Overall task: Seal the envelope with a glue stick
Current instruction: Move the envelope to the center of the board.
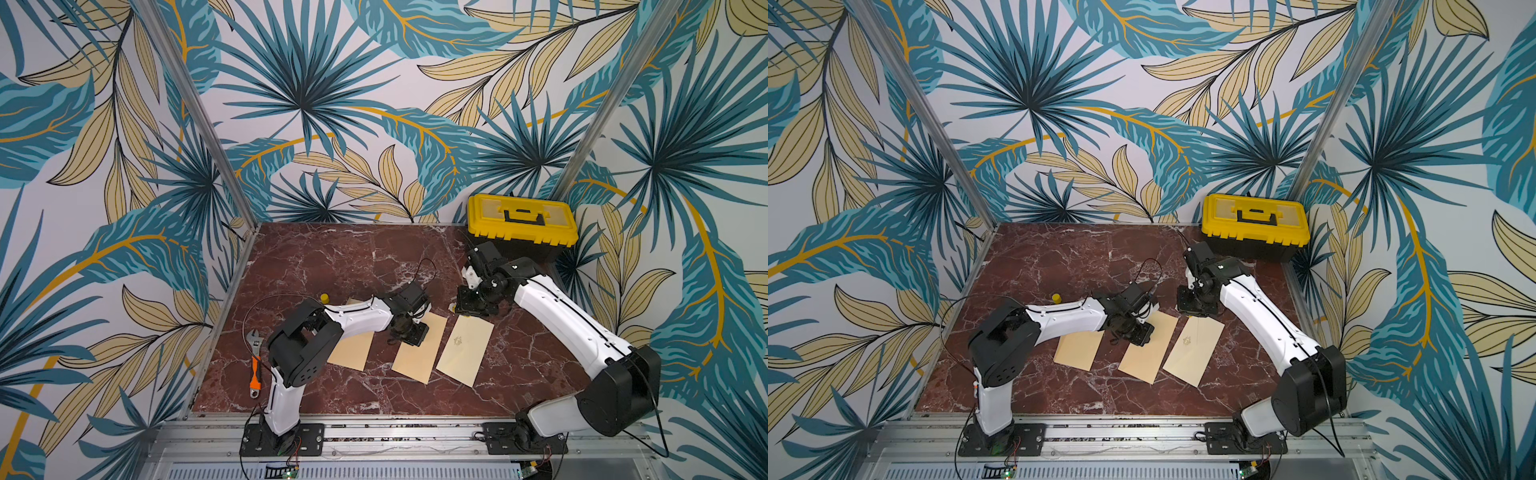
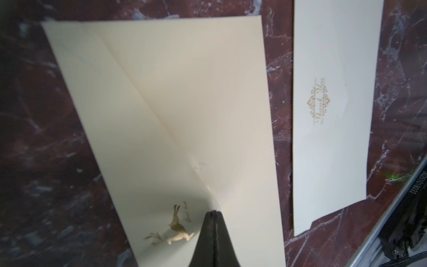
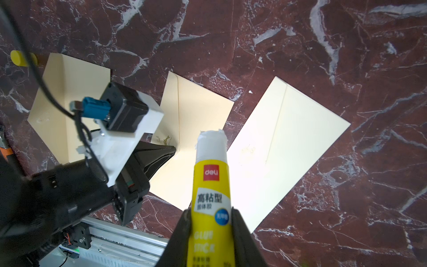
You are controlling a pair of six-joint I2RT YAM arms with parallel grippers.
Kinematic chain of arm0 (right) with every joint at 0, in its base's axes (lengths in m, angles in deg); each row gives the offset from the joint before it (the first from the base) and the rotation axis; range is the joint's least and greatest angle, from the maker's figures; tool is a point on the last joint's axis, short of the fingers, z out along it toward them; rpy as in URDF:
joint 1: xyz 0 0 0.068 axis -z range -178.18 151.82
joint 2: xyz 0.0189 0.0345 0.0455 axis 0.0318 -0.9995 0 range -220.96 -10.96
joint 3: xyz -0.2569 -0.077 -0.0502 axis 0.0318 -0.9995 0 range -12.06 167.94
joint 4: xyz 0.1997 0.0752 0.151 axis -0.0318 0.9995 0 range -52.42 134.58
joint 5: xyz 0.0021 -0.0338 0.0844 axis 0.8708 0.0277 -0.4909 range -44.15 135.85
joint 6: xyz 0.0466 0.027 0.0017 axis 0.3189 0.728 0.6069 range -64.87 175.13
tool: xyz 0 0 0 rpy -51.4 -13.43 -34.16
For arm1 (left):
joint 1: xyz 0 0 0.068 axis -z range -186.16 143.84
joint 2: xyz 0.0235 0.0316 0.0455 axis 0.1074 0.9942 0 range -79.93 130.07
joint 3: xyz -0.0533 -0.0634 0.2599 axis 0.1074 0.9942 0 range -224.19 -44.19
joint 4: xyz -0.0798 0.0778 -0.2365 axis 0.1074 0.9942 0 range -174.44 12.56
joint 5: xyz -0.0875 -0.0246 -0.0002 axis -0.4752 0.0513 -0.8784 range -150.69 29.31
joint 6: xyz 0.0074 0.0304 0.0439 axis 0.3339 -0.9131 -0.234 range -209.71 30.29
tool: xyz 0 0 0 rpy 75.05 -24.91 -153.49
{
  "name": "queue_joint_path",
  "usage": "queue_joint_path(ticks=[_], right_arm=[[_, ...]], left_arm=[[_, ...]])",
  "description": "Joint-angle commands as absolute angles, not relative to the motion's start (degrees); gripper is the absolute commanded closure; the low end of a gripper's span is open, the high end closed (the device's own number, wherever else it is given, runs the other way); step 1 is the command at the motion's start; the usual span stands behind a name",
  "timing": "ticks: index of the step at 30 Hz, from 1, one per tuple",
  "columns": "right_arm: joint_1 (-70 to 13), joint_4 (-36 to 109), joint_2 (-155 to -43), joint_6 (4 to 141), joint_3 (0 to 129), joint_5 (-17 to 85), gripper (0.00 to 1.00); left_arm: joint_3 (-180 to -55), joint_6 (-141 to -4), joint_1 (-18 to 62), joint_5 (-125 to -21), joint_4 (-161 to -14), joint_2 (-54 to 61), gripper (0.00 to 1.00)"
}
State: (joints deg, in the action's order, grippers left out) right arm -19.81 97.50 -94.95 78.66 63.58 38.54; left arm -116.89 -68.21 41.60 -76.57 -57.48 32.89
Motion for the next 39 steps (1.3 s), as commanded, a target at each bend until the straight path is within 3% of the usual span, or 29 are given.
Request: queue_joint_path(ticks=[1, 19, 39], right_arm=[[-19.6, 98.9, -94.3, 78.0, 63.7, 39.2, 1.00], [-19.6, 99.2, -94.8, 78.1, 64.5, 38.4, 1.00], [-19.6, 99.9, -95.0, 77.9, 65.0, 38.5, 1.00]], left_arm=[[-115.6, -68.2, 41.7, -77.2, -58.4, 35.4, 0.96], [-115.9, -67.7, 41.7, -75.4, -53.9, 25.2, 0.95], [-112.5, -68.6, 41.9, -76.7, -57.5, 32.5, 0.95]])
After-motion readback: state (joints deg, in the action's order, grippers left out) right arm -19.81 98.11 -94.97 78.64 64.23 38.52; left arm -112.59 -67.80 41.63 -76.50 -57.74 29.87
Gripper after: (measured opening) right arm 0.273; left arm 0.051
